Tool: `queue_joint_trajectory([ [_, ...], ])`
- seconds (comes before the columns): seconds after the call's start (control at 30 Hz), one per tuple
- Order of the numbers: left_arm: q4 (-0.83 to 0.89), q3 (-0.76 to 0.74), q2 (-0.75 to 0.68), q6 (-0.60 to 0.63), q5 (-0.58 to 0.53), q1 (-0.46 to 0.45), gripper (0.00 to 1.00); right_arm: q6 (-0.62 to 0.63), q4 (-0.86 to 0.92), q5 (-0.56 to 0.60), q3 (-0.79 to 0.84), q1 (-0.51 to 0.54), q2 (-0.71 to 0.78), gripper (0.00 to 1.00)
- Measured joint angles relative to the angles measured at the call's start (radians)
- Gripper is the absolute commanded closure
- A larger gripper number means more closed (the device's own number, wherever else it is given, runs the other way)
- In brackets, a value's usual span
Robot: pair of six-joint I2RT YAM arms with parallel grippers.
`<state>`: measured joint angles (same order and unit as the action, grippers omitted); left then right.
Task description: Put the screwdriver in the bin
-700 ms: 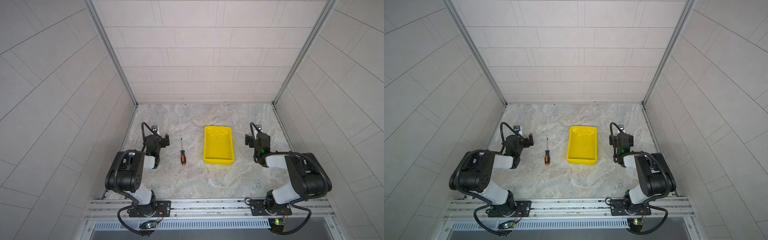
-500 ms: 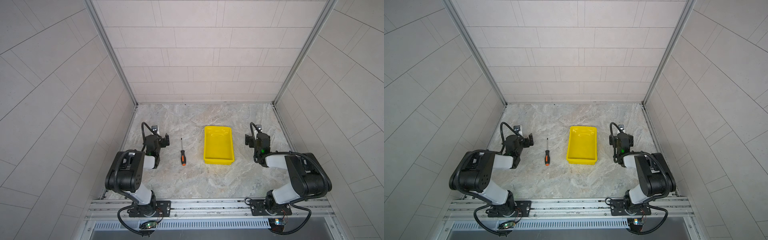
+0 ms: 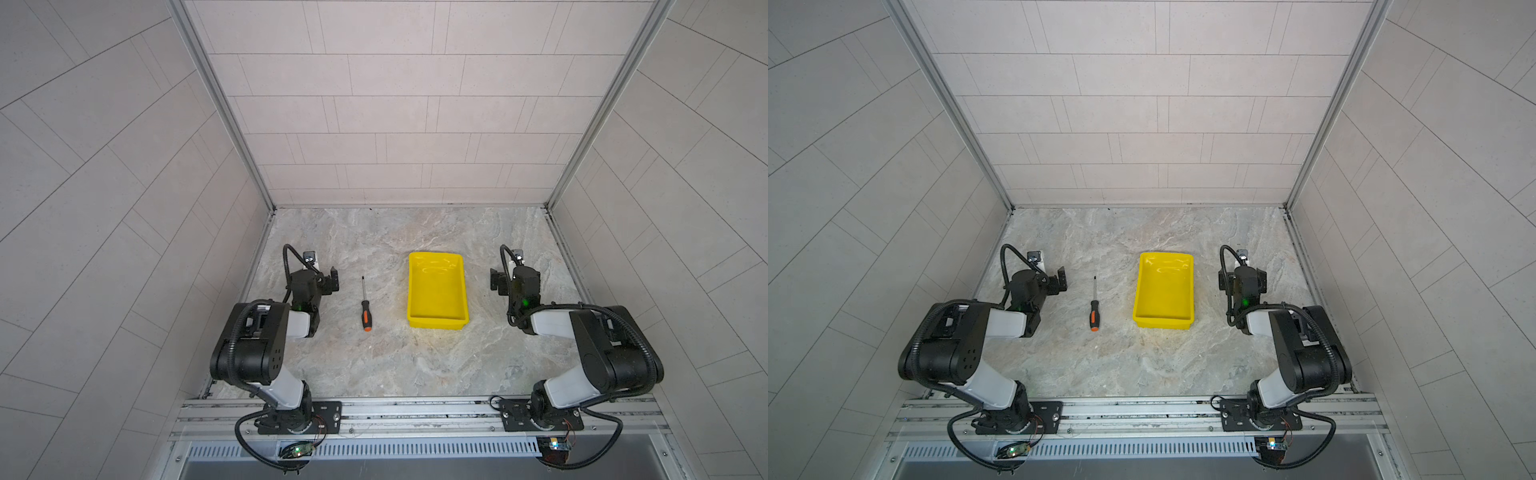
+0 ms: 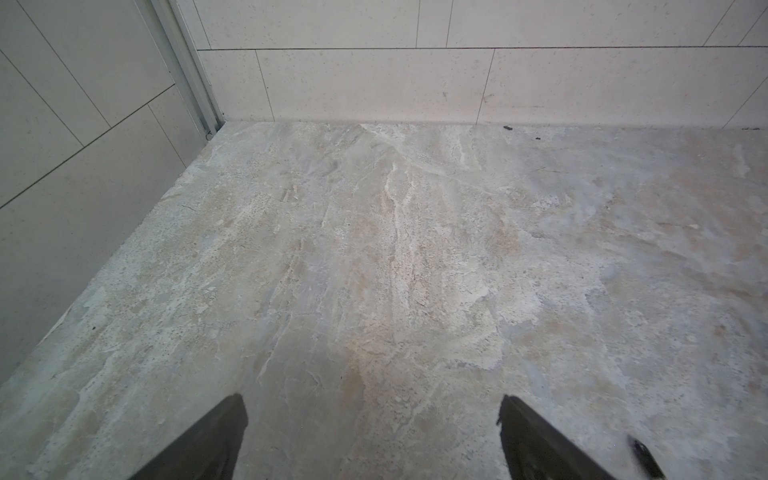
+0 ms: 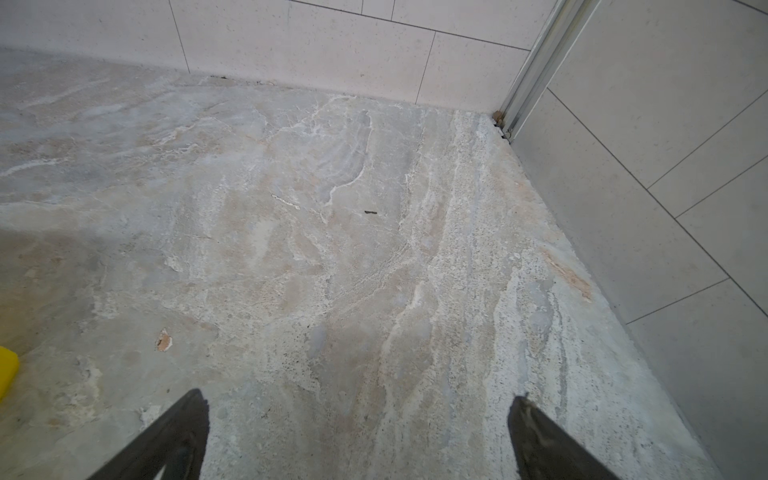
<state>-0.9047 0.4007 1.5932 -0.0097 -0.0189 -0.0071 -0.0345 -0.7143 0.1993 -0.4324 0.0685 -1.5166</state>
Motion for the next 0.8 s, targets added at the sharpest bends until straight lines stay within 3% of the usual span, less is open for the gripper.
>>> queue_joint_trajectory([
  [0.4, -0.002, -0.002, 0.000, -0.018, -0.017, 0.014, 0.00, 0.024, -0.077, 0.043, 0.068, 0.047, 0.009, 0.00],
  [0.57, -0.010, -0.048, -0.048, -0.051, -0.135, 0.019, 0.00, 0.000, -0.035, -0.019, 0.003, -0.034, 0.006, 0.00],
  [0.67, 0.087, -0.057, -0.166, -0.076, -0.225, 0.005, 0.00, -0.004, -0.026, -0.036, -0.001, -0.037, 0.006, 0.00],
  [0.8, 0.397, 0.045, -0.393, -0.183, -0.304, -0.011, 0.00, -0.008, 0.043, -0.047, -0.016, -0.035, 0.017, 0.00],
])
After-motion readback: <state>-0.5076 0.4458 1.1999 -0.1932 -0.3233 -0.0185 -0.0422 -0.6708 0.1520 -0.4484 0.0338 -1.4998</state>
